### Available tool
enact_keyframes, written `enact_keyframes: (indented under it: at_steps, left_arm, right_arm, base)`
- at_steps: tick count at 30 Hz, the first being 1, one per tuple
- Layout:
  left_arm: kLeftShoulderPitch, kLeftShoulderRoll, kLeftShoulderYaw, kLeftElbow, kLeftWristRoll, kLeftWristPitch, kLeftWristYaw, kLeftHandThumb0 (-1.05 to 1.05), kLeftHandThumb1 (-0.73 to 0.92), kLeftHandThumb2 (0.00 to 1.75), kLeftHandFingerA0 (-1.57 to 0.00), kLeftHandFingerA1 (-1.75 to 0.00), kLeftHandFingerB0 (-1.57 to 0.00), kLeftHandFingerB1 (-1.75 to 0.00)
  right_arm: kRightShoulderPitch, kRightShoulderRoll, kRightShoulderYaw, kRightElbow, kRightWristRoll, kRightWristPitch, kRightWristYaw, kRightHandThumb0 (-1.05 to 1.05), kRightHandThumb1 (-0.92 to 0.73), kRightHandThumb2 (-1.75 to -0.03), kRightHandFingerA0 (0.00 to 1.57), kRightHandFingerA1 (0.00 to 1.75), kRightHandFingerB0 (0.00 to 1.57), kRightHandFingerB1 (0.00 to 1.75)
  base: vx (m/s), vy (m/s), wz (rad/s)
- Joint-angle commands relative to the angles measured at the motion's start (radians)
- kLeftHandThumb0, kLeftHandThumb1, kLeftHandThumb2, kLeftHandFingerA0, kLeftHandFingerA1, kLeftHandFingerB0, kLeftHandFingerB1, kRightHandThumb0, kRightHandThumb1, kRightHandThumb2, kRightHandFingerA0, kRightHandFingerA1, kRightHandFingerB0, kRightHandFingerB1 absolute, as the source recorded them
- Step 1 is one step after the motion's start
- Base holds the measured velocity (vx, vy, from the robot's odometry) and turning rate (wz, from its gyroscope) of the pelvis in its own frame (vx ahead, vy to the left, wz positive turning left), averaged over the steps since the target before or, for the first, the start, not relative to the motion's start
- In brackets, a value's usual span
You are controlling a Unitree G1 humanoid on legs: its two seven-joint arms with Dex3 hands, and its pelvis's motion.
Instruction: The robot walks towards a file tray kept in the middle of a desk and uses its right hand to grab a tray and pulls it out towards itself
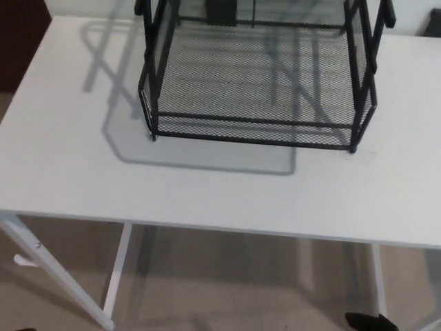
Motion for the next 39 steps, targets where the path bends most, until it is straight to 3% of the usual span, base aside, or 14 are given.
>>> enact_keyframes:
  at_steps: [1,4,5,10,11,14,19,23,24,25,28,32,36,39]
  left_arm:
    - [0.022,0.005,-0.004,-0.018,0.002,-0.033,-0.004,-0.42,0.32,0.61,-0.53,-0.48,-0.37,-0.44]
    - [0.036,-0.002,-0.014,-0.045,0.003,-0.018,-0.015,-0.40,0.32,0.60,-0.53,-0.47,-0.38,-0.43]
    - [0.042,-0.004,-0.019,-0.050,0.001,-0.019,-0.023,-0.40,0.32,0.59,-0.53,-0.47,-0.38,-0.43]
    - [0.057,-0.005,-0.042,-0.026,0.025,-0.055,-0.010,-0.46,0.31,0.61,-0.55,-0.48,-0.38,-0.44]
    - [0.072,-0.005,-0.044,-0.037,0.018,-0.053,-0.019,-0.46,0.31,0.61,-0.55,-0.48,-0.39,-0.44]
    - [0.118,-0.004,-0.045,-0.050,0.009,-0.058,-0.026,-0.43,0.31,0.61,-0.55,-0.47,-0.38,-0.43]
    - [0.181,-0.001,-0.065,0.019,0.040,-0.133,-0.007,-0.44,0.32,0.61,-0.55,-0.47,-0.38,-0.43]
    - [0.213,0.001,-0.065,0.069,0.041,-0.197,0.000,-0.45,0.33,0.62,-0.56,-0.47,-0.38,-0.44]
    - [0.213,0.002,-0.065,0.094,0.040,-0.219,-0.003,-0.45,0.33,0.62,-0.56,-0.48,-0.38,-0.44]
    - [0.220,0.000,-0.061,0.101,0.029,-0.219,-0.012,-0.43,0.32,0.61,-0.56,-0.47,-0.38,-0.43]
    - [0.218,0.000,-0.060,0.124,0.022,-0.229,-0.020,-0.44,0.33,0.62,-0.55,-0.47,-0.39,-0.43]
    - [0.207,-0.001,-0.058,0.156,0.019,-0.248,-0.017,-0.42,0.32,0.60,-0.56,-0.47,-0.39,-0.43]
    - [0.230,0.006,-0.051,0.133,0.010,-0.245,-0.028,-0.45,0.32,0.62,-0.54,-0.48,-0.38,-0.44]
    - [0.215,0.012,-0.047,0.124,0.004,-0.233,-0.032,-0.43,0.33,0.61,-0.54,-0.47,-0.38,-0.44]
  right_arm:
    - [0.013,-0.005,-0.003,-0.010,0.003,0.013,0.004,-0.32,-0.54,-1.03,0.43,0.75,0.17,0.58]
    - [0.018,-0.009,0.003,-0.017,-0.009,0.015,-0.004,-0.31,-0.69,-0.78,0.39,0.91,0.21,0.56]
    - [0.023,-0.012,0.008,-0.032,-0.016,0.038,-0.003,-0.33,-0.54,-1.04,0.44,0.77,0.16,0.58]
    - [0.060,-0.016,0.028,-0.105,-0.027,0.127,0.014,-0.30,-0.64,-0.83,0.39,0.86,0.15,0.56]
    - [0.074,-0.016,0.035,-0.120,-0.030,0.147,0.018,-0.31,-0.52,-1.05,0.40,0.74,0.14,0.58]
    - [0.146,-0.028,0.059,-0.185,-0.029,0.179,0.041,-0.29,-0.67,-0.79,0.40,0.83,0.14,0.54]
    - [0.259,-0.061,0.079,-0.230,-0.030,0.165,0.056,-0.32,-0.52,-1.03,0.42,0.75,0.11,0.56]
    - [0.297,-0.071,0.100,-0.251,-0.044,0.179,0.056,-0.32,-0.67,-0.80,0.40,0.84,0.13,0.55]
    - [0.305,-0.074,0.104,-0.251,-0.048,0.179,0.054,-0.33,-0.53,-1.04,0.41,0.74,0.13,0.57]
    - [0.313,-0.072,0.106,-0.248,-0.041,0.177,0.057,-0.32,-0.66,-0.79,0.41,0.85,0.13,0.55]
    - [0.327,-0.067,0.109,-0.277,-0.034,0.212,0.062,-0.31,-0.52,-1.03,0.40,0.74,0.12,0.57]
    - [0.370,-0.060,0.115,-0.346,-0.024,0.233,0.061,-0.32,-0.64,-0.79,0.36,0.82,0.14,0.56]
    - [0.584,-0.053,0.127,-0.582,0.025,0.119,0.047,-0.43,-0.49,-1.03,0.34,0.74,0.14,0.60]
    - [0.704,-0.078,0.133,-0.731,-0.024,-0.027,0.000,-0.57,-0.74,-0.72,0.30,0.83,0.17,0.66]
  base:
    - [0.06,0.005,-0.14]
    - [0.07,0.237,-0.04]
    - [0.08,0.296,-0.21]
    - [0.00,0.111,0.05]
    - [0.05,-0.027,0.06]
    - [0.00,-0.029,0.01]
    - [0.00,-0.055,0.03]
    - [0.01,-0.017,-0.02]
    - [0.00,0.000,0.00]
    - [0.00,0.000,0.00]
    - [0.00,0.000,0.00]
    - [0.00,0.000,0.00]
    - [0.00,0.000,0.00]
    - [0.00,0.000,0.00]
